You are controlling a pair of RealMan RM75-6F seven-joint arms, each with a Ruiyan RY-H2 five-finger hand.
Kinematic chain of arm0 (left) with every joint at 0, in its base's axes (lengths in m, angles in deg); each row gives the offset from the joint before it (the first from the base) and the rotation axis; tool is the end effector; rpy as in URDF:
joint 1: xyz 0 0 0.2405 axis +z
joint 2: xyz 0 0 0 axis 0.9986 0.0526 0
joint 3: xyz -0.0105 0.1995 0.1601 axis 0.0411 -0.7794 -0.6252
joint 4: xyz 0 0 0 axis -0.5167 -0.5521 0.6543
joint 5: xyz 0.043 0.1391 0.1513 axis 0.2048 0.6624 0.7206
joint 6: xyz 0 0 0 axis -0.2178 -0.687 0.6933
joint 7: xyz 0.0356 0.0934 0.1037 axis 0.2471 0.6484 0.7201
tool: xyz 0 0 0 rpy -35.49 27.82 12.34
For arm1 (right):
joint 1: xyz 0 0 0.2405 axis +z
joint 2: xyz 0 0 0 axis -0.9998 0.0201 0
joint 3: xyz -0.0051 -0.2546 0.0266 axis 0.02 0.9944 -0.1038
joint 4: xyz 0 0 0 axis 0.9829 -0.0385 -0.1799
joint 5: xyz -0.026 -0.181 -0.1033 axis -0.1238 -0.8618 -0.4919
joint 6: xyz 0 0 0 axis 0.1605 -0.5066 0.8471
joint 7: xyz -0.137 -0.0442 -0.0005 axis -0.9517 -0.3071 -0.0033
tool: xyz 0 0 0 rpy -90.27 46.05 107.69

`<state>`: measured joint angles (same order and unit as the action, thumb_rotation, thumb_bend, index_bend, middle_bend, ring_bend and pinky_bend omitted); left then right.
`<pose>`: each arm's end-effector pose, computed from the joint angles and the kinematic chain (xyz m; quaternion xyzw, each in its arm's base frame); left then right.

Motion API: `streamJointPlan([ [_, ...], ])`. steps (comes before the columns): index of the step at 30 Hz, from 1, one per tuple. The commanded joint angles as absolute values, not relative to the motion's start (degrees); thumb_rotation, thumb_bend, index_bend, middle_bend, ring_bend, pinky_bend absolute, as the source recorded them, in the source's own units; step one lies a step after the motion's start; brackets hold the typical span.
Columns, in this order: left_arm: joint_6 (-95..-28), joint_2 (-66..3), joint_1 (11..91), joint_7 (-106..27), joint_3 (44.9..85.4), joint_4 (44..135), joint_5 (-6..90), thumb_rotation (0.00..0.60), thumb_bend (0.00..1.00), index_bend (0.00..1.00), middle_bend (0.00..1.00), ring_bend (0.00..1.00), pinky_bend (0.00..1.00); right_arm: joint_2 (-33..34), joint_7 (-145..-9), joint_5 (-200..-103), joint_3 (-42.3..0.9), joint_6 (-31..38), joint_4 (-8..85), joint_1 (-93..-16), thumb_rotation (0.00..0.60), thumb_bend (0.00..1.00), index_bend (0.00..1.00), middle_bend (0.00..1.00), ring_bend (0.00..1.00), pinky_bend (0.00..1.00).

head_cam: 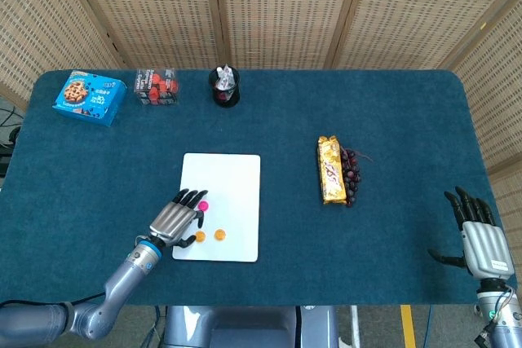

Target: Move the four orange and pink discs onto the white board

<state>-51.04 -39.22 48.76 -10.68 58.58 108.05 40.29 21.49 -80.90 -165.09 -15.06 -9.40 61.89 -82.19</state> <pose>-0.1727 0.2735 -0.0562 -0.7920 -0.4081 -0.2709 0.3644 -0.3133 -0.1933 0.1510 0.5711 -0.4573 0.3467 0.5869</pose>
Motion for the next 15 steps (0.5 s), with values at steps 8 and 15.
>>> streamJointPlan([
  [8,-53.8,-35.0,50.2,-15.2,59.1,112.5,44.1,0.600,0.31,0.49,0.00,0.00,0.00,21.6,-80.6,-165.1,-15.0,-9.2,61.9,-82.1,0.600,0.00,0.00,0.00,0.00,0.00],
  [15,-60.1,-26.7,54.7,-23.7,57.8,117.1,52.6,0.600,0.18,0.09,0.00,0.00,0.00,21.6,-80.8,-165.3,-15.0,-9.4,61.8,-82.1,0.600,0.00,0.00,0.00,0.00,0.00],
])
